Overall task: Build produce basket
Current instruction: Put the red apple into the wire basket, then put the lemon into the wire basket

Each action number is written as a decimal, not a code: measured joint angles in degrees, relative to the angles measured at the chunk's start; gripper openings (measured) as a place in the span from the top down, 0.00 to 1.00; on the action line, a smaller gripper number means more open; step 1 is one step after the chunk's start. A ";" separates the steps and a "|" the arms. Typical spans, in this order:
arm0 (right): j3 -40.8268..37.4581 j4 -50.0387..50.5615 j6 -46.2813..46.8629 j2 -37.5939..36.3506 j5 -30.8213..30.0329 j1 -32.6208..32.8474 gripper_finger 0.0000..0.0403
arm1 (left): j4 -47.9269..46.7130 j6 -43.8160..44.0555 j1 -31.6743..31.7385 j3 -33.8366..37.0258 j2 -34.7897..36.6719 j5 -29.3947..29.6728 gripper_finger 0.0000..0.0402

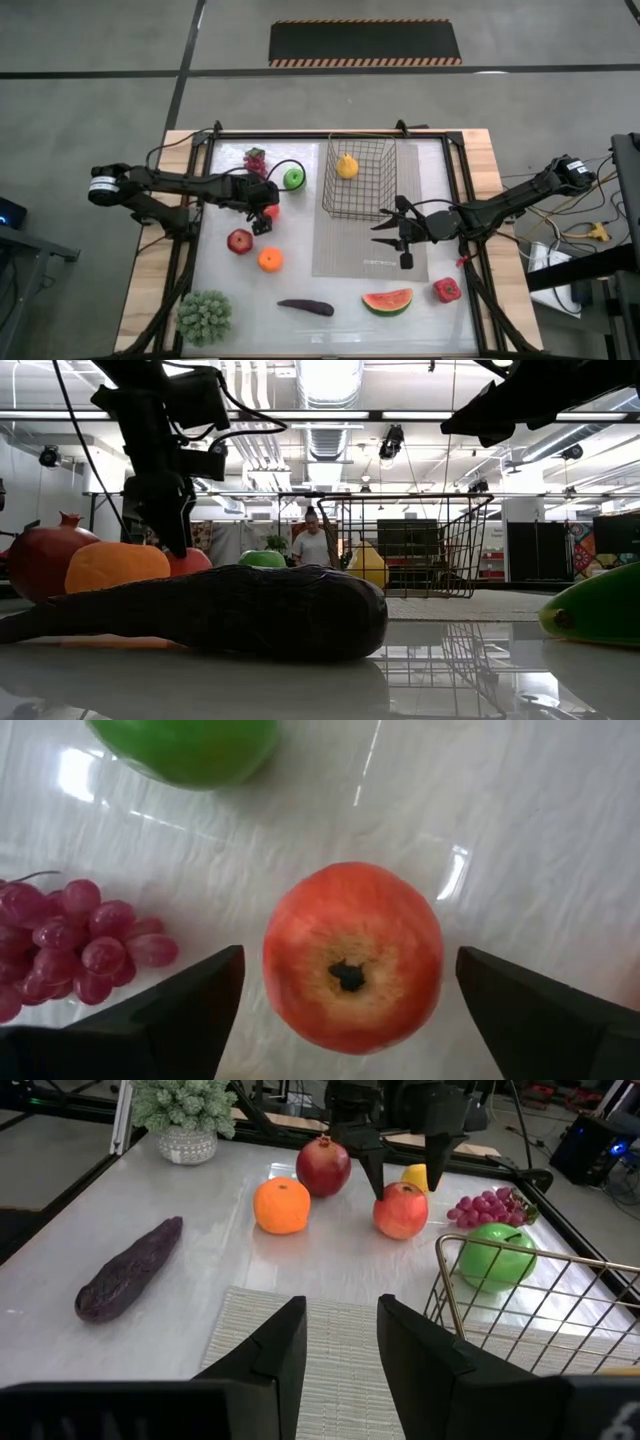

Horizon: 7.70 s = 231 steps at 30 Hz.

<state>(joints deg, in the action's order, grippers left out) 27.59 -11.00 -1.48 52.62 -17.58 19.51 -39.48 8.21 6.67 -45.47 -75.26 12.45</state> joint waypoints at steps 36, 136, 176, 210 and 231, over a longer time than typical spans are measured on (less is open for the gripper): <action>-0.87 2.54 -8.85 -5.79 -0.01 -0.04 0.72 | -8.28 6.90 -5.27 -12.48 -0.48 0.13 0.35; -12.90 7.75 -15.02 -46.93 11.97 -12.92 0.72 | -7.04 -1.14 5.60 -68.78 -51.89 -1.60 0.20; -12.92 7.49 -16.01 -46.93 11.58 -12.91 0.72 | 7.50 -13.82 3.24 -60.02 -47.49 -7.81 0.98; -3.97 -1.14 -7.49 -19.19 6.46 -13.00 0.98 | 53.18 -16.98 -11.37 -11.74 -7.15 3.08 0.98; 31.53 39.47 1.36 8.45 5.51 -21.70 0.98 | 67.75 -20.18 -10.42 4.59 1.47 3.03 0.98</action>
<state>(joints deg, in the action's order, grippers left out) 59.13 28.47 -0.11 61.07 -12.07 -2.20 28.26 -11.97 -3.75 -40.88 -73.79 15.49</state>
